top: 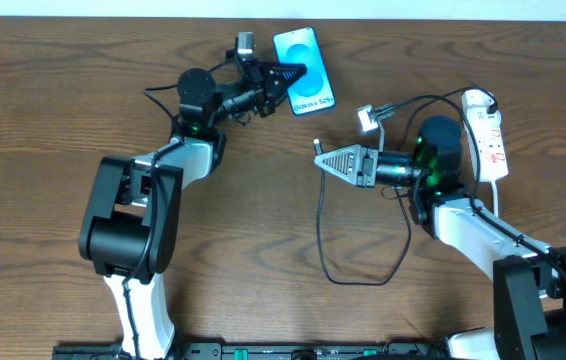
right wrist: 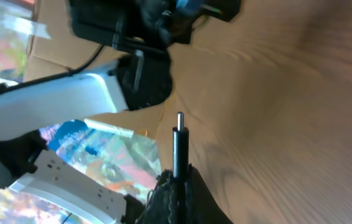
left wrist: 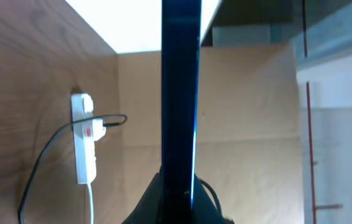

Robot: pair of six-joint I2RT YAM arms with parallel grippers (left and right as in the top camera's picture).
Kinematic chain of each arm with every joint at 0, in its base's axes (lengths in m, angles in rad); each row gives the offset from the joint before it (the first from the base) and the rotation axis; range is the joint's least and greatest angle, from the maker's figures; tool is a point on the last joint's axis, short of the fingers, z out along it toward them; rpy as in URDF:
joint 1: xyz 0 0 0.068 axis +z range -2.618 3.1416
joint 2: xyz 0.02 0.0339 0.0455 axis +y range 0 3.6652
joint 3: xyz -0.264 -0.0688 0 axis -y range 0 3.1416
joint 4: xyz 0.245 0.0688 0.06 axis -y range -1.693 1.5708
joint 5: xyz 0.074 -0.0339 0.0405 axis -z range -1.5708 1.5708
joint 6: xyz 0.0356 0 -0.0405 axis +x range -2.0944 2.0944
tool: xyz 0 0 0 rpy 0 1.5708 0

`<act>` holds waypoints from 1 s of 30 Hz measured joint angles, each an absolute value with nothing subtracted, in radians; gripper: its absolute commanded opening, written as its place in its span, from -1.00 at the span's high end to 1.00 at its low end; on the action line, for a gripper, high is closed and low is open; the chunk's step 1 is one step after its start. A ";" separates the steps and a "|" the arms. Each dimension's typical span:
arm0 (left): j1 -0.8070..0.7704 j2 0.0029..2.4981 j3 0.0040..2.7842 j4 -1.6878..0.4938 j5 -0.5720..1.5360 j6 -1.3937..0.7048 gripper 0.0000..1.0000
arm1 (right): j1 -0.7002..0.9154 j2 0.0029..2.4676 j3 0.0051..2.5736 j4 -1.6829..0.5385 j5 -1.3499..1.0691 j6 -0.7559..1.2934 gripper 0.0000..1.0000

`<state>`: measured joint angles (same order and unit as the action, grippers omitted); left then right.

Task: Plug charger to phone and switch on socket
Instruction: 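Align the USB-C plug under the phone's bottom port with the right gripper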

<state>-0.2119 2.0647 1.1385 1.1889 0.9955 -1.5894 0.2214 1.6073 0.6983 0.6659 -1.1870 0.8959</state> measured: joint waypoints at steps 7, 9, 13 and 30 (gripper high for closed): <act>-0.153 2.065 1.134 1.194 0.997 -1.633 0.86 | 0.256 1.692 0.696 0.869 -1.170 1.039 0.98; -0.152 2.065 1.134 1.194 1.010 -1.639 0.86 | 0.260 1.732 0.695 0.963 -1.170 1.092 0.97; -0.153 2.065 1.134 1.194 1.053 -1.642 0.86 | 0.260 1.755 0.691 1.108 -1.173 1.182 0.98; -0.153 2.065 1.133 1.205 1.150 -1.632 0.86 | 0.259 1.756 0.691 1.082 -1.142 1.206 0.98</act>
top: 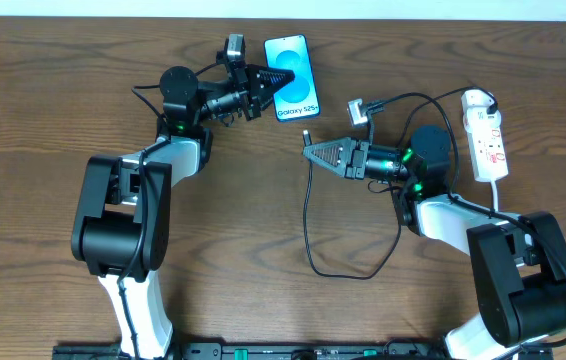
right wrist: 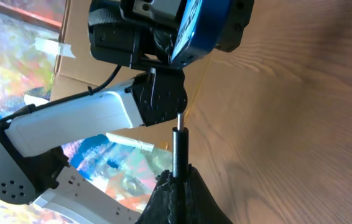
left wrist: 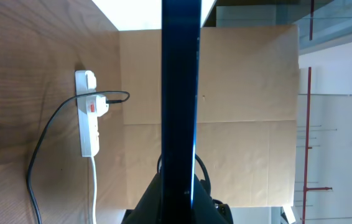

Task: Plug charger to phone and switch on socket
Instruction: 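Align the USB-C plug under the phone's bottom port with the right gripper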

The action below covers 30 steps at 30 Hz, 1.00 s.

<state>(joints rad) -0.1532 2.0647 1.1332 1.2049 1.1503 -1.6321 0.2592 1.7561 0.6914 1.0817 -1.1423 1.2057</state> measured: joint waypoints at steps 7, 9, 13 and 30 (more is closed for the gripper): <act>-0.153 2.065 1.133 1.205 1.150 -1.626 0.86 | 0.292 1.756 0.691 1.082 -1.093 1.194 0.98; -0.153 2.065 1.133 1.205 1.150 -1.626 0.85 | 0.304 1.756 0.691 1.082 -1.081 1.191 0.98; -0.153 2.065 1.133 1.205 1.150 -1.625 0.86 | 0.306 1.756 0.691 1.082 -1.060 1.186 0.98; -0.153 2.065 1.133 1.205 1.150 -1.625 0.86 | 0.306 1.791 0.706 1.097 -1.030 1.169 0.98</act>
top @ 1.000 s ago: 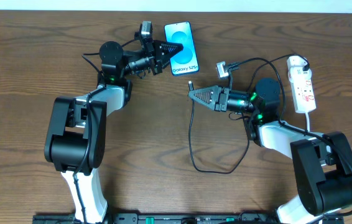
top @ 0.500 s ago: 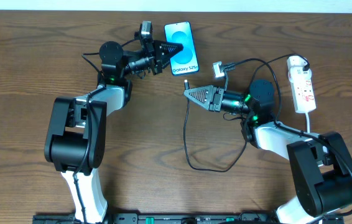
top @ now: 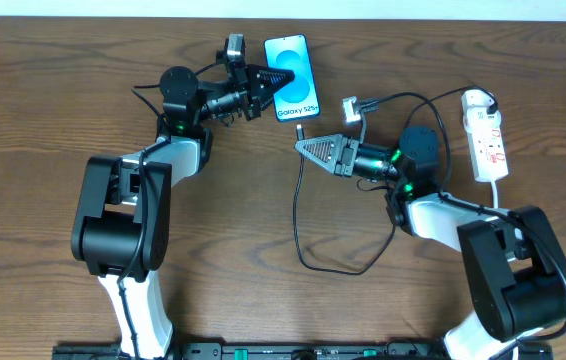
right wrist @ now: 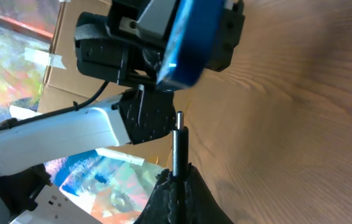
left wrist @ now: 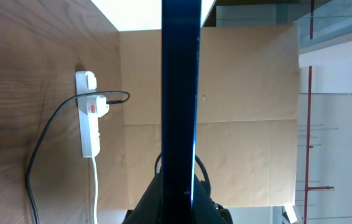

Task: Plug charger to phone and switch on socket
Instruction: 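Align the USB-C plug under the phone's bottom port with the right gripper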

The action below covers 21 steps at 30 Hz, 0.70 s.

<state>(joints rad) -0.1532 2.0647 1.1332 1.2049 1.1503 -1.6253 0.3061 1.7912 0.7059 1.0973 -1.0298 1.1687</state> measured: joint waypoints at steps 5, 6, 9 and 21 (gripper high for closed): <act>-0.153 2.065 1.133 1.205 1.153 -1.622 0.85 | 0.306 1.798 0.706 1.151 -1.028 1.173 0.98; -0.153 2.065 1.133 1.205 1.154 -1.622 0.86 | 0.306 1.798 0.706 1.152 -1.027 1.173 0.98; -0.153 2.065 1.133 1.205 1.154 -1.622 0.86 | 0.306 1.798 0.706 1.153 -1.027 1.174 0.98; -0.153 2.065 1.133 1.205 1.154 -1.622 0.86 | 0.306 1.805 0.708 1.154 -1.012 1.177 0.98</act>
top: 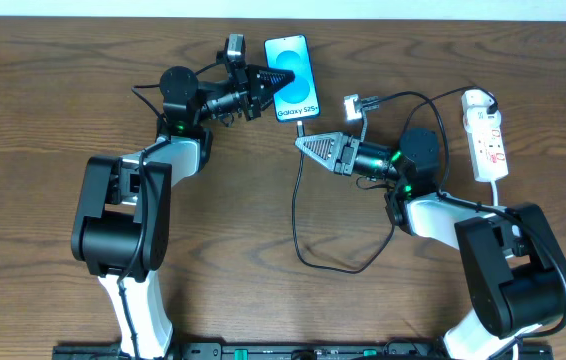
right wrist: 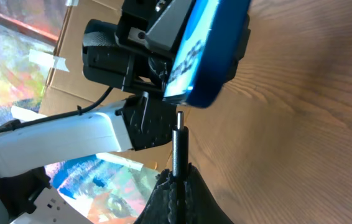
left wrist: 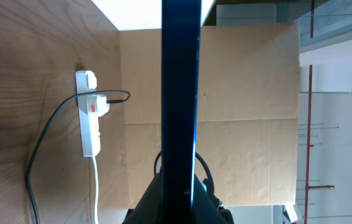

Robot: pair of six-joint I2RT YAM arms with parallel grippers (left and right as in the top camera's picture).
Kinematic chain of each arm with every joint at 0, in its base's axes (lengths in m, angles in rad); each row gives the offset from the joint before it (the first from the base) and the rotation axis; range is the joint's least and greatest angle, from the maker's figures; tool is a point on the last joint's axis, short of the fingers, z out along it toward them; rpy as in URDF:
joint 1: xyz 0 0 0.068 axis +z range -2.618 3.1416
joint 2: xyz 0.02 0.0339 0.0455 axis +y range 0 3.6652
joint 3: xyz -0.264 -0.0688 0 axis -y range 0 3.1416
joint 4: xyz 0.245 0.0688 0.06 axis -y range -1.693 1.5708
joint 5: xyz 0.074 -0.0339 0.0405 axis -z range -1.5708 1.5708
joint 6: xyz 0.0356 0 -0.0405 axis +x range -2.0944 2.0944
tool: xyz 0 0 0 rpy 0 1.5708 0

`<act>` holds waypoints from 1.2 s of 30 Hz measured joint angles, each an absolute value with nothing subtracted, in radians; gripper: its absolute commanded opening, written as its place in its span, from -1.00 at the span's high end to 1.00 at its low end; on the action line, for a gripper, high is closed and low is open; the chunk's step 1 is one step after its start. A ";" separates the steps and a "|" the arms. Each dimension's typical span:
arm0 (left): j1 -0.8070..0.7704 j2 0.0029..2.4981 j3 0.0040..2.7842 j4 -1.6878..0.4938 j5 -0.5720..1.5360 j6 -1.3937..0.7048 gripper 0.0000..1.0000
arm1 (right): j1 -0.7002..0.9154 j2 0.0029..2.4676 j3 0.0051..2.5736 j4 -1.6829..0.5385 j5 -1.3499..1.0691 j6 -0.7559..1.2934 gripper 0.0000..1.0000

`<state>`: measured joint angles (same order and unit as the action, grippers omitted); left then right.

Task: Plug charger to phone and switch on socket
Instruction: 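Align the USB-C plug under the phone's bottom port with the right gripper, then push the USB-C plug up into the phone's port with the right gripper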

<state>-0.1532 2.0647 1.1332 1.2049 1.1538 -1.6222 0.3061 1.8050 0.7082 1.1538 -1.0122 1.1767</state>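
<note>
A blue phone [top: 295, 78] with a lit screen is held off the table by my left gripper [top: 266, 82], which is shut on its left edge. From the left wrist the phone [left wrist: 180, 93] shows edge-on as a dark bar. My right gripper [top: 303, 142] is shut on the black charger plug [right wrist: 178, 146]. The plug's tip sits just below the phone's bottom edge [right wrist: 207, 93] in the right wrist view. The black cable [top: 303, 225] loops over the table to the white socket strip [top: 487, 135] at the far right.
A white adapter [top: 355, 104] sits on the cable behind the right gripper. The strip [left wrist: 86, 121] with its red switch shows in the left wrist view. Both arm bases stand at the table's near edge. Cardboard lines the far side.
The right gripper has moved the plug slightly closer, so its tip is now just under the phone's bottom edge. The left gripper and the phone have not moved.
At first the left gripper held the phone tilted and the right gripper held the plug near the table's middle. Then the phone stood squarer and farther left, with the plug nearer. Since then the plug has closed in below the phone.
</note>
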 measured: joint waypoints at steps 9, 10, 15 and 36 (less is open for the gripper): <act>-0.153 2.065 1.133 1.205 1.154 -1.619 0.86 | 0.306 1.811 0.722 1.153 -1.013 1.177 0.98; -0.153 2.065 1.133 1.205 1.154 -1.618 0.85 | 0.306 1.811 0.722 1.153 -1.014 1.177 0.98; -0.153 2.065 1.133 1.205 1.154 -1.616 0.86 | 0.306 1.811 0.724 1.153 -1.013 1.177 0.98; -0.158 2.065 1.131 1.274 1.159 -1.586 0.85 | 0.306 1.821 0.725 1.157 -1.014 1.188 0.98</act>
<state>-0.1581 2.0647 1.1313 1.2739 1.1591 -1.5864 0.3061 1.8206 0.7246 1.1572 -1.0142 1.1881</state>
